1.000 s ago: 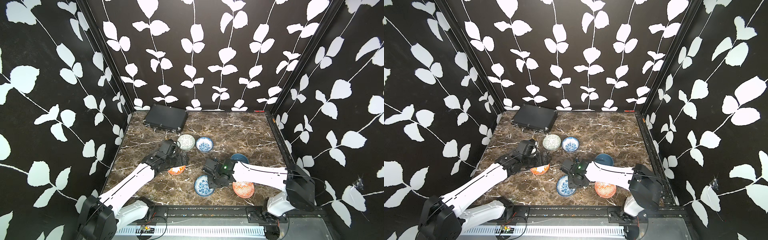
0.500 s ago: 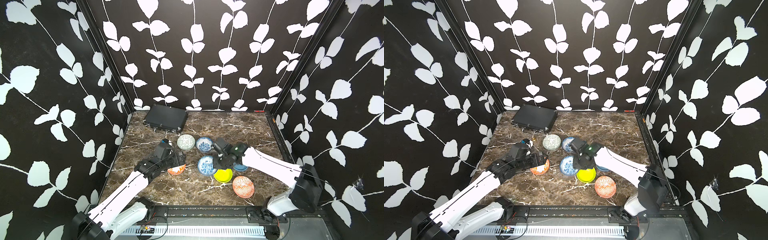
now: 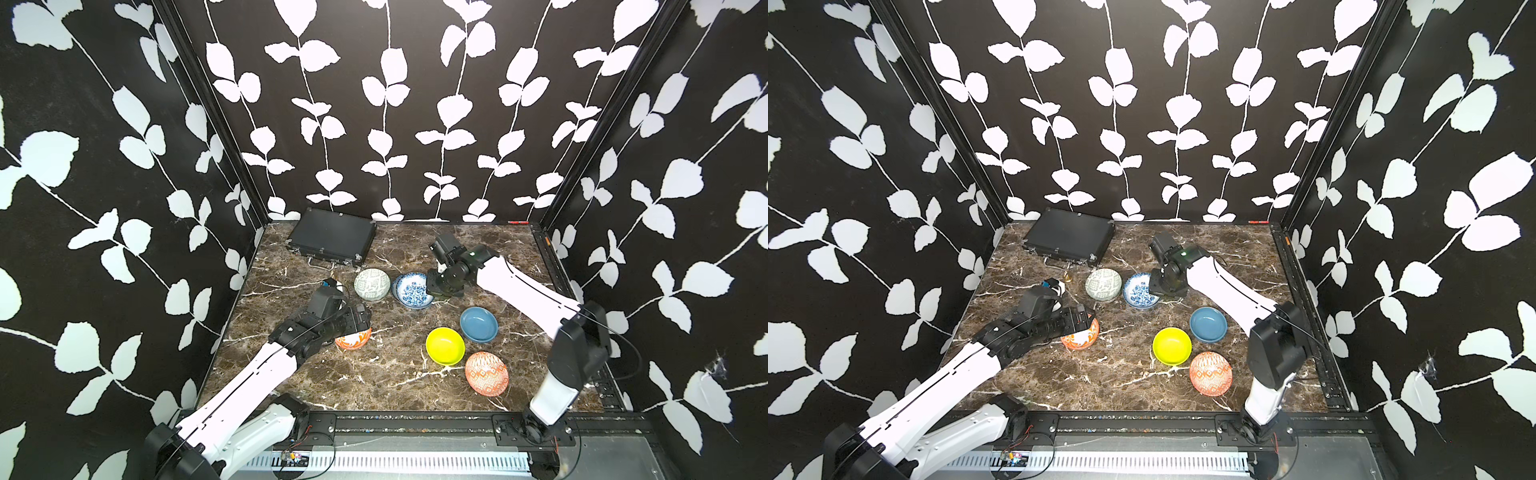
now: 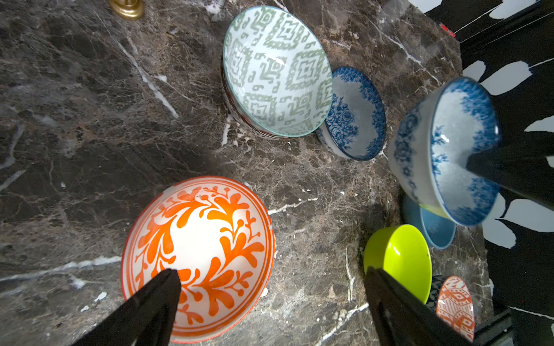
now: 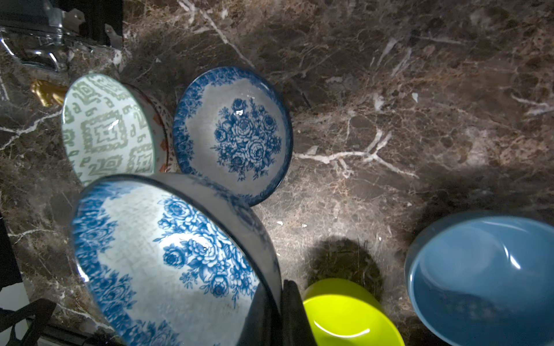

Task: Stack the bowls
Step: Pick up the bowl from the center of the board, then place the bowl on the bowl.

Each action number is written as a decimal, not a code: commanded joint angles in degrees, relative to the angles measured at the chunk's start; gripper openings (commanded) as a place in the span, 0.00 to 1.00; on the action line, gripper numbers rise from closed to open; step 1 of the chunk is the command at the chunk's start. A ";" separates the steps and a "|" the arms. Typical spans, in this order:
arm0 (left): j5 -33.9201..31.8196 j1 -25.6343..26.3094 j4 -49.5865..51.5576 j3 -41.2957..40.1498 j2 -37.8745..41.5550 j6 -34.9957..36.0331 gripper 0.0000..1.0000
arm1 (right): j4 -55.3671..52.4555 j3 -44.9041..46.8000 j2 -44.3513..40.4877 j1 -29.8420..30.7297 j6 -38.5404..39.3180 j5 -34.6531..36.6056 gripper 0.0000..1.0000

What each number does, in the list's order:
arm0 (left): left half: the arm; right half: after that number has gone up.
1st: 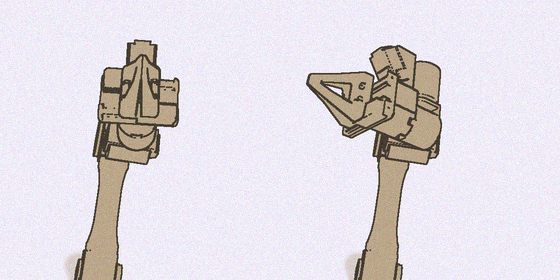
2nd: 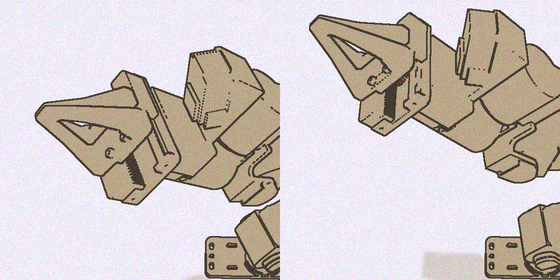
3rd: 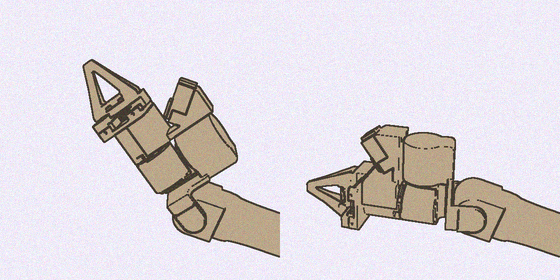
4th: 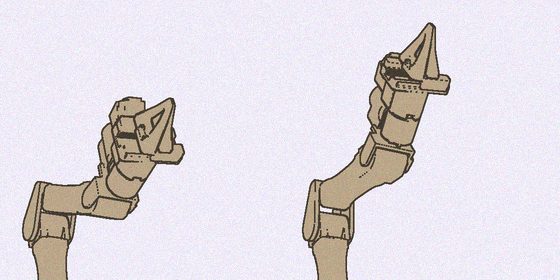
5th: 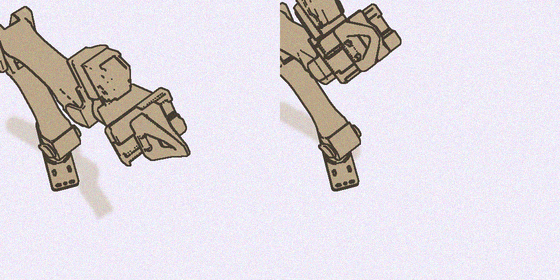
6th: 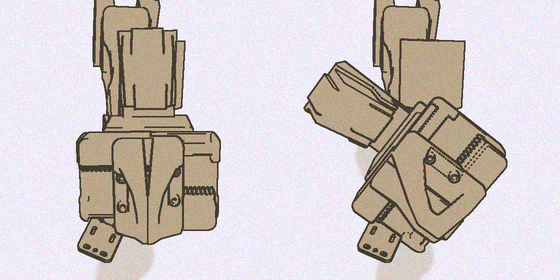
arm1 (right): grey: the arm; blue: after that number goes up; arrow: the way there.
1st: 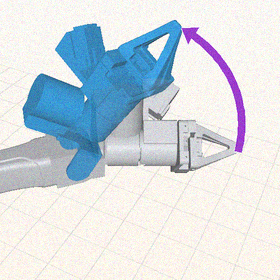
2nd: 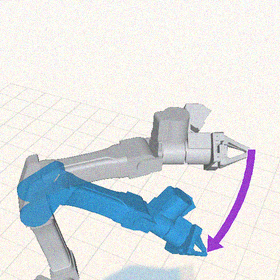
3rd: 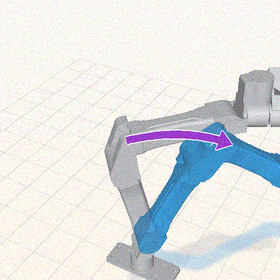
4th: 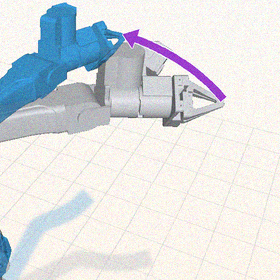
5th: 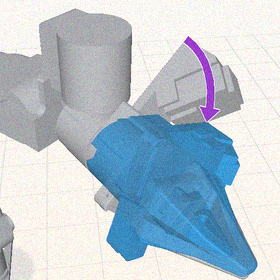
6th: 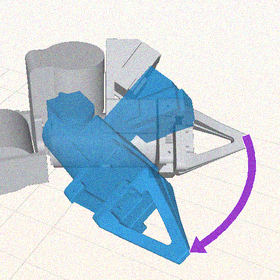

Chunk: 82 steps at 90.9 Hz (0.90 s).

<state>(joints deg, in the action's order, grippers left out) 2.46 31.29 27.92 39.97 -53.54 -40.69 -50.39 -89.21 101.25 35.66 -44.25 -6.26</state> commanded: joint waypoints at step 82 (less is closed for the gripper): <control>-1.18 -0.35 -2.46 -0.85 0.46 1.21 0.99 | 3.55 -9.02 11.60 -1.55 2.50 -1.57 0.00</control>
<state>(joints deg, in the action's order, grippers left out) 1.83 31.29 26.41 39.35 -53.04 -40.42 -48.31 -96.20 112.38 34.33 -42.33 -8.14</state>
